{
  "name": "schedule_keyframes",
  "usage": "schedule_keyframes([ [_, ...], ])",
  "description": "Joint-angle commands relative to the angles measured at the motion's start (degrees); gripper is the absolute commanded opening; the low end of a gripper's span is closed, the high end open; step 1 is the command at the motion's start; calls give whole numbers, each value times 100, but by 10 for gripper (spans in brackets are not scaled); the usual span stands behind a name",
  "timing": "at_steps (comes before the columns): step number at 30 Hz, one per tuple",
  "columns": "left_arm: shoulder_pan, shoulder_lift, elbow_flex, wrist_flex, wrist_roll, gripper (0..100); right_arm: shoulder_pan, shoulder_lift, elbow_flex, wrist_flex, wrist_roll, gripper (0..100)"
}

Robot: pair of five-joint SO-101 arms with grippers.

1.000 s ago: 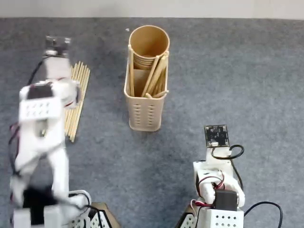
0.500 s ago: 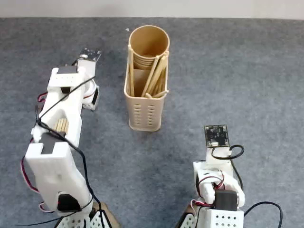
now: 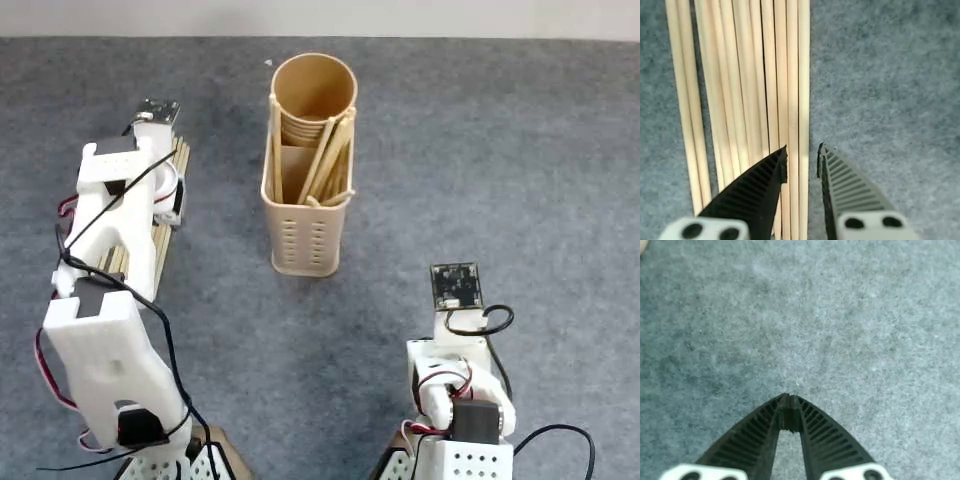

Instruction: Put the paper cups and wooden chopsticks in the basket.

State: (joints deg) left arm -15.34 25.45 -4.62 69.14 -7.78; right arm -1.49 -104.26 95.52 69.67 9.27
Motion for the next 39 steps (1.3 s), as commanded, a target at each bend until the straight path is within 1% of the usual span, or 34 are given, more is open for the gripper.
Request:
schedule_keyframes([
  [1,-22,-31,-171,26,35,135,75,-75,875,40,35,6],
  [4,-22,75,-154,26,44,133,75,-75,875,40,35,6],
  [7,-22,541,-251,-35,44,133,75,-75,875,40,35,6],
  [10,-75,980,-646,-44,44,133,75,-75,875,40,35,6],
  [13,-136,1314,-1165,299,62,133,75,-75,875,40,35,6],
  [16,-154,1569,-1499,457,53,126,75,-75,875,40,35,6],
  [21,-119,1692,-1965,897,44,13,75,-75,875,40,35,6],
  [25,-101,1675,-2440,1371,53,4,75,-75,875,40,35,6],
  [27,-22,1657,-2879,1670,53,4,75,-75,875,40,35,6],
  [30,180,1499,-3855,2391,53,4,75,-75,875,40,35,6],
  [34,620,927,-5279,3305,79,4,75,-75,875,40,35,6],
  [36,813,453,-5569,3323,97,4,75,-75,875,40,35,6],
  [39,1130,-497,-5420,3323,220,4,75,-75,875,40,35,6],
])
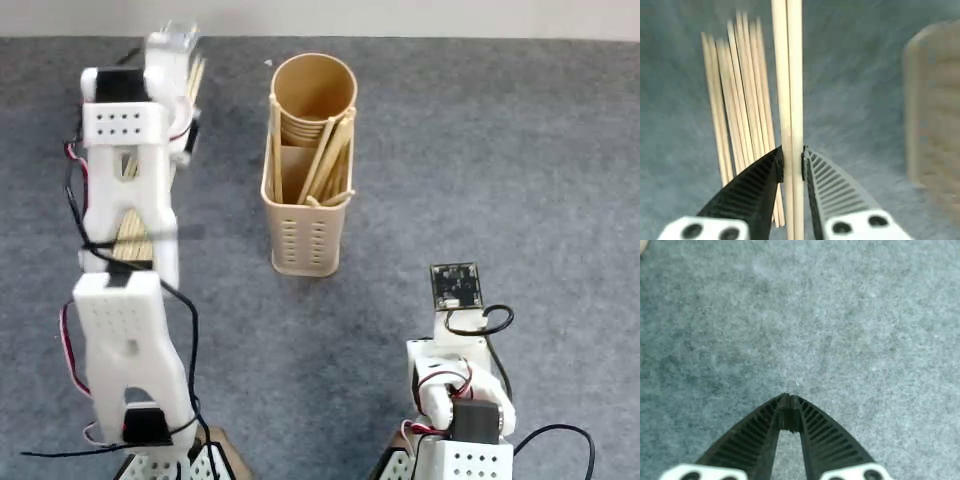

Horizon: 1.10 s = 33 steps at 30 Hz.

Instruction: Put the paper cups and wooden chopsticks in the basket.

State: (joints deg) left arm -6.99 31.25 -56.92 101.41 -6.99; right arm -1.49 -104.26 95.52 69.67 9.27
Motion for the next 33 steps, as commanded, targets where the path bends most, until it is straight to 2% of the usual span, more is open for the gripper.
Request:
schedule_keyframes([
  [1,391,-1411,-40,97,167,4,75,-75,875,40,35,6],
  [5,892,-2967,1015,97,220,4,75,-75,875,40,35,6],
  [10,1631,-5209,3002,-79,290,4,75,-75,875,40,35,6],
  [13,1815,-6360,4497,-826,290,4,75,-75,875,40,35,6],
  [16,1815,-7108,5745,-2110,316,4,75,-75,875,40,35,6],
  [19,1868,-7248,6334,-3174,334,4,75,-75,875,40,35,6],
  [24,2123,-6985,6360,-4387,316,4,75,-75,875,40,35,6],
  [27,2501,-6738,6281,-4686,308,4,75,-75,875,40,35,6],
  [33,2905,-6062,5921,-4738,325,4,75,-75,875,40,35,6],
])
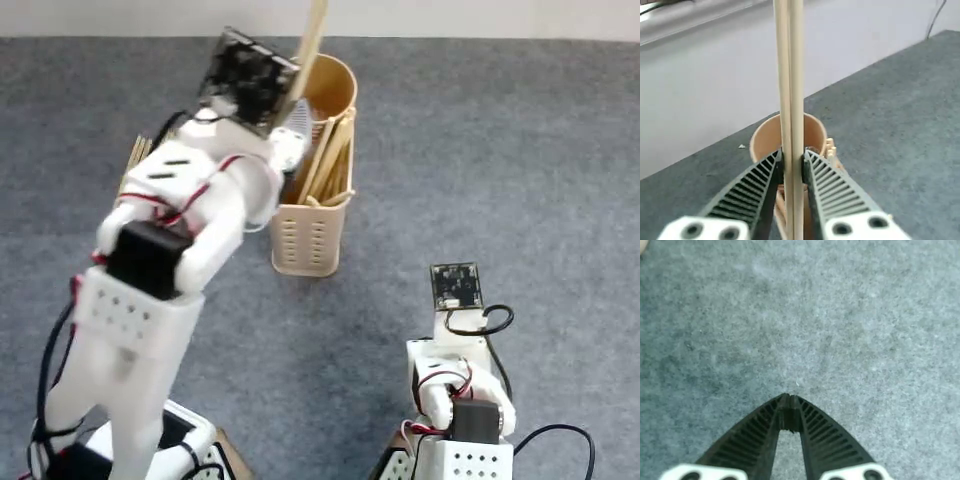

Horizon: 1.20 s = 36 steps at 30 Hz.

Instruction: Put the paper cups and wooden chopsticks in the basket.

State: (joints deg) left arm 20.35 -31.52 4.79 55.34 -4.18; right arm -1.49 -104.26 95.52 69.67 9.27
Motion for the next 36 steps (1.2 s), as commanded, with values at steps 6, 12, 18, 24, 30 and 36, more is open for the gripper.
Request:
schedule_keyframes([
  [6,163,725,-242,-132,18,55,75,-75,875,40,35,6],
  [12,92,752,-207,-105,18,98,75,-75,875,40,35,6],
  [18,-233,374,57,-123,18,98,75,-75,875,40,35,6],
  [24,-259,303,338,-132,18,98,75,-75,875,40,35,6],
  [30,-268,180,136,-114,18,98,75,-75,875,40,35,6],
  [36,-1543,-101,-286,-62,53,98,75,-75,875,40,35,6],
])
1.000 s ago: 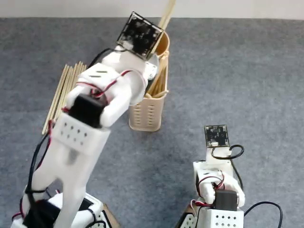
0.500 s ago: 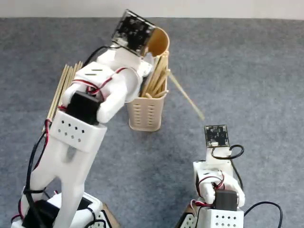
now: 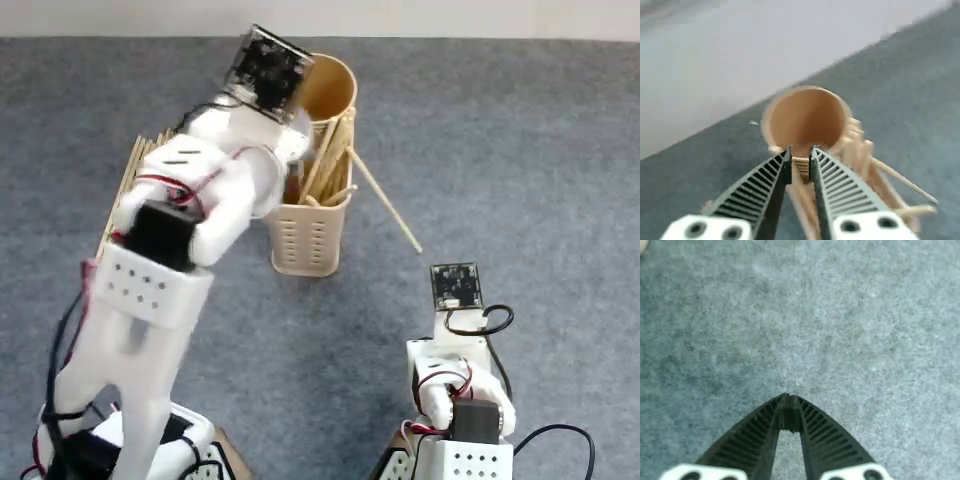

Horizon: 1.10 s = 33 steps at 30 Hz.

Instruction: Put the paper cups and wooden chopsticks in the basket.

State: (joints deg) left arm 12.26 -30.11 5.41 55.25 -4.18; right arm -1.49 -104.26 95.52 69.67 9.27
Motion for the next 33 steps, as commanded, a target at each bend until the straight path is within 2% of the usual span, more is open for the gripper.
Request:
schedule_keyframes([
  [1,-1042,-242,-382,44,53,98,75,-75,875,40,35,6],
  [7,-2422,22,-110,695,18,98,75,-75,875,40,35,6],
  [11,-2844,1174,66,1134,-598,98,75,-75,875,40,35,6],
  [17,-2853,3240,-4,1380,-1248,95,75,-75,875,40,35,6],
  [33,-3143,6044,-1701,1415,-1257,98,75,-75,875,40,35,6],
])
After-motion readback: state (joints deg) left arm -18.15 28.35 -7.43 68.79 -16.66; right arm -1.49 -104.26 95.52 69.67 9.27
